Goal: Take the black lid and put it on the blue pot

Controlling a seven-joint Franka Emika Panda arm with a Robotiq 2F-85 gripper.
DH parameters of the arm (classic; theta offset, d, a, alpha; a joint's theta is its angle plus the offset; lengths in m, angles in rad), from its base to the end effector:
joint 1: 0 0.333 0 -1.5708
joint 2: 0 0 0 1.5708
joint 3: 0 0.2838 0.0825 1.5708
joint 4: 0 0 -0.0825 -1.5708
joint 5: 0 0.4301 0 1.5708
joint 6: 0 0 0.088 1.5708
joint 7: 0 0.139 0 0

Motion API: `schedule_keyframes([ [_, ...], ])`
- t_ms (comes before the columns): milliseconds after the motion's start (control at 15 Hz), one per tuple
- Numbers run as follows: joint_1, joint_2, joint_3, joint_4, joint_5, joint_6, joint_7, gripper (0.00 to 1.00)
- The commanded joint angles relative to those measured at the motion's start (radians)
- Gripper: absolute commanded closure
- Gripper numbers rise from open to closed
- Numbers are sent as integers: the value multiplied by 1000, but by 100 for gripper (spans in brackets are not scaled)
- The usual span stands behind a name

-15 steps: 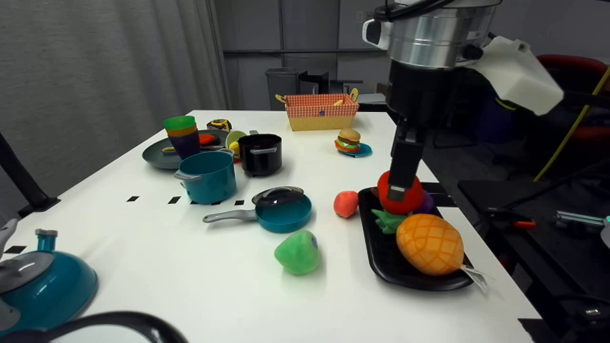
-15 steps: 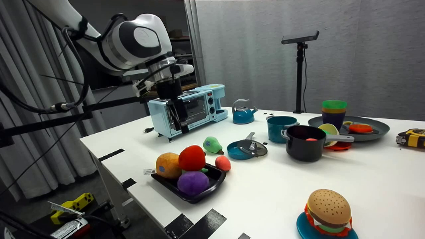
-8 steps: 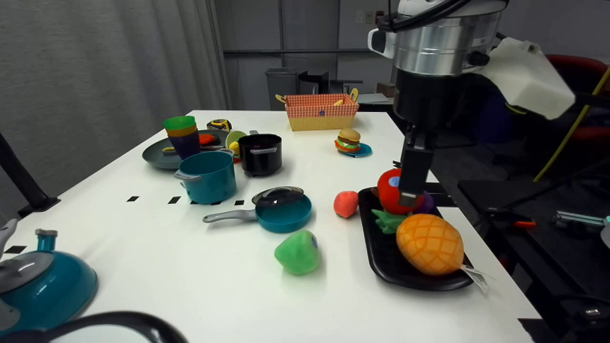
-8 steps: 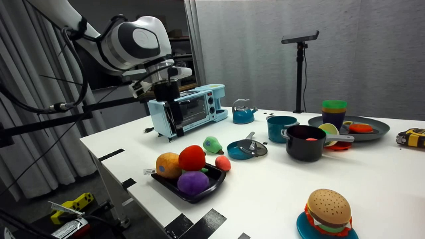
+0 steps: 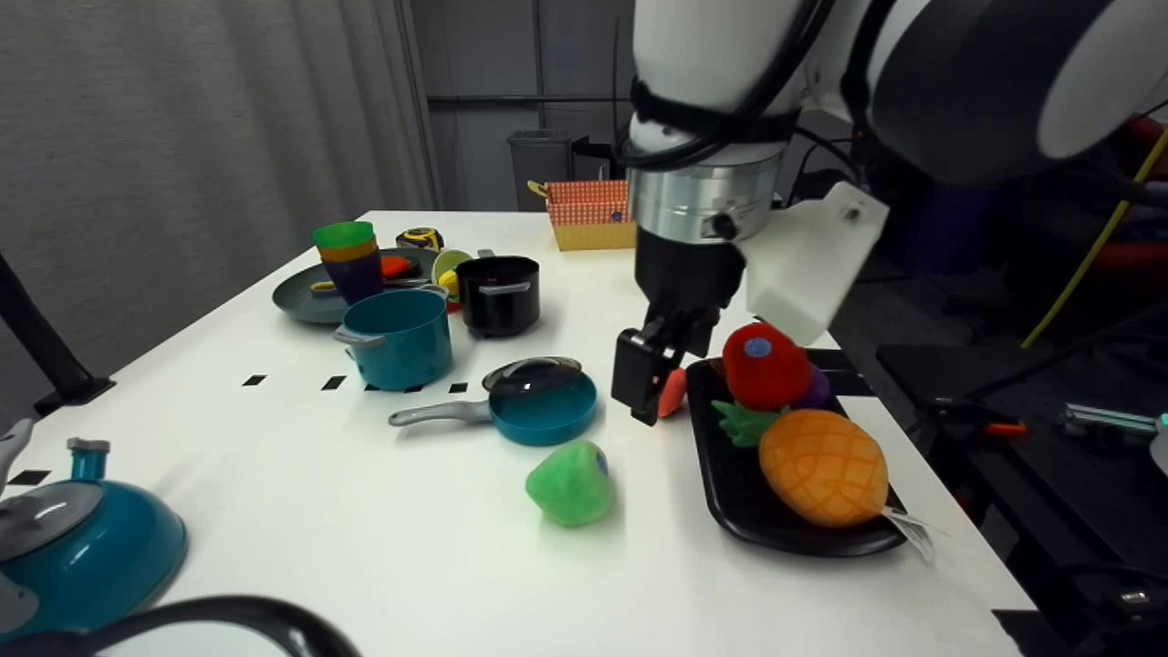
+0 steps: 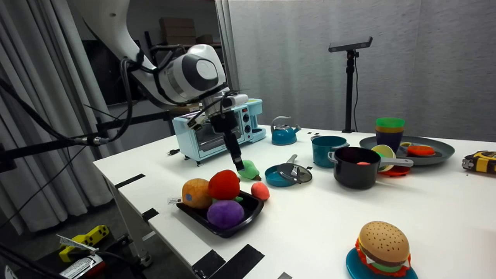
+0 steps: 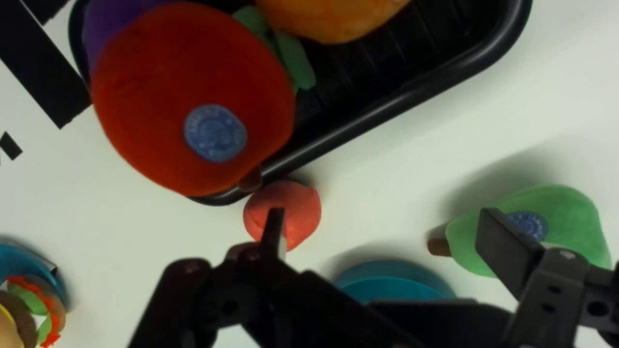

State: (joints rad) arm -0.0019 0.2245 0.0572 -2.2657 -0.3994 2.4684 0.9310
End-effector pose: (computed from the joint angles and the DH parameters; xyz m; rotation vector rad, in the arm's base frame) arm 0.5556 0.0252 0.1594 2.8108 -0.8094 0.1365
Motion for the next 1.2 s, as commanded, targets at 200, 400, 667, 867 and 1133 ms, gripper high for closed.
schedule_keyframes([
  [200,83,90,-81,81,19,4,23,0],
  [400,87,94,-83,88,19,4,27,0],
  [667,87,94,-84,89,19,4,27,0],
  [867,74,93,-88,109,70,12,0,0],
  [1133,34,104,-115,192,180,-3,-71,0],
])
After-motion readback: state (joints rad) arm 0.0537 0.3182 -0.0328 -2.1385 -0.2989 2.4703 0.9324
